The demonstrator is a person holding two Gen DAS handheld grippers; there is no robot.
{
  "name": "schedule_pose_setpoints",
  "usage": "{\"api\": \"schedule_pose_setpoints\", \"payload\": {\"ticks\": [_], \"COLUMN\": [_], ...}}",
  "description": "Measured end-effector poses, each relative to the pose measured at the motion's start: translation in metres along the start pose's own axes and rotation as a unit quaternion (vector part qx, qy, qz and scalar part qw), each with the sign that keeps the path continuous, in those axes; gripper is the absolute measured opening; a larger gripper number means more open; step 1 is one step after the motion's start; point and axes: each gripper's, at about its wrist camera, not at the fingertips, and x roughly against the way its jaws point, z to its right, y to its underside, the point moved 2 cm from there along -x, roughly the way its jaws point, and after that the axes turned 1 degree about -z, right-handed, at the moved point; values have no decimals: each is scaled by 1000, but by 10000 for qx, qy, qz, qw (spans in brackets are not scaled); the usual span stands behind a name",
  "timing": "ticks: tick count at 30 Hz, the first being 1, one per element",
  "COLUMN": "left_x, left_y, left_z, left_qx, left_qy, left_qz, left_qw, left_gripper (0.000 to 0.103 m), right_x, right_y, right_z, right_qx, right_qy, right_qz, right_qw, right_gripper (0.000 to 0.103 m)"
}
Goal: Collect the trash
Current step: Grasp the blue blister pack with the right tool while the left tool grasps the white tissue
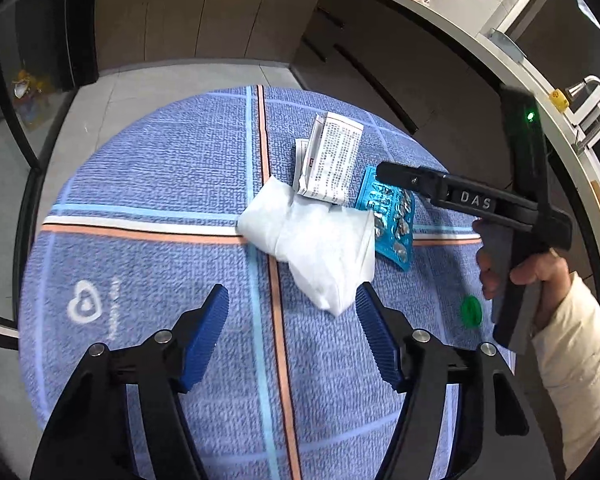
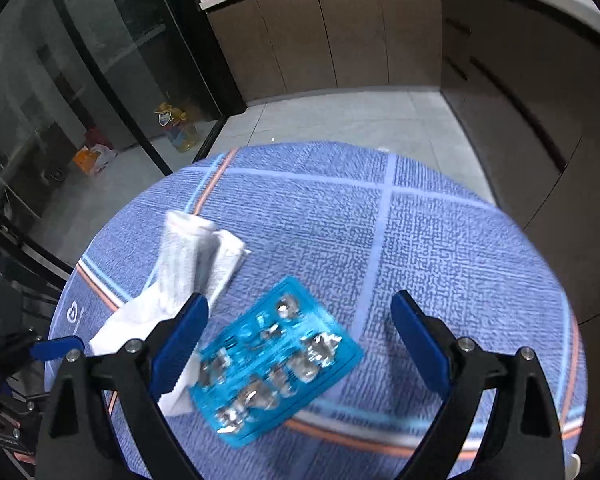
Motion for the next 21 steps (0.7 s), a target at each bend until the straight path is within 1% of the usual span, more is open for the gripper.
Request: {"api": "schedule_pose_setpoints", "payload": {"ticks": [1,3,4,5,7,8,10,11,12,13,15,17,18,19,20,21], "left_x": [-4,-10,-13,-17,-25,-29,-34,-36,-38,-38,-35,-26,-21,-15,-7,-2], "left_y": [-3,-7,-9,-10,-13,-17,-20,-21,-21,-22,-22,-20,-18,-16,-13,-10], "left_z": [0,-2,-1,-3,-3,-3,-2,-2,-2,-3,-4,-9,-12,-16,-21,-26], "left_qx": [43,64,68,79,122,133,141,144,168,190,208,205,208,208,225,250], "left_qy": [67,155,156,150,215,238,208,195,228,249,209,145,124,90,16,-48], "left_qz": [-35,-58,-61,-88,-153,-183,-205,-201,-206,-203,-145,-59,-20,17,63,93], "left_qw": [10000,9998,9998,9998,9996,9995,9995,9995,9994,9993,9995,9997,9997,9997,9997,9996], "left_gripper": [59,55,51,47,35,32,19,15,8,5,4,4,4,4,4,4], "right_x": [-4,-1,-1,2,8,13,20,23,26,28,32,34,35,36,38,40], "right_y": [1,8,8,13,24,32,46,53,57,62,68,75,76,76,75,74], "right_z": [5,6,6,5,-2,-6,-15,-19,-23,-28,-36,-49,-54,-59,-62,-65], "right_qx": [-68,-48,-13,54,245,338,466,530,577,628,724,976,1175,1289,1398,1497], "right_qy": [-73,-298,-376,-416,-452,-482,-573,-593,-589,-585,-559,-474,-356,-260,-171,-94], "right_qz": [-108,-128,-164,-193,-275,-315,-393,-425,-446,-475,-513,-554,-527,-489,-414,-319], "right_qw": [9999,9995,9992,9989,9983,9978,9965,9959,9956,9952,9945,9925,9910,9901,9892,9882], "right_gripper": [93,92,90,85,80,79,79,79,79,78,78,79,81,91,98,100]}}
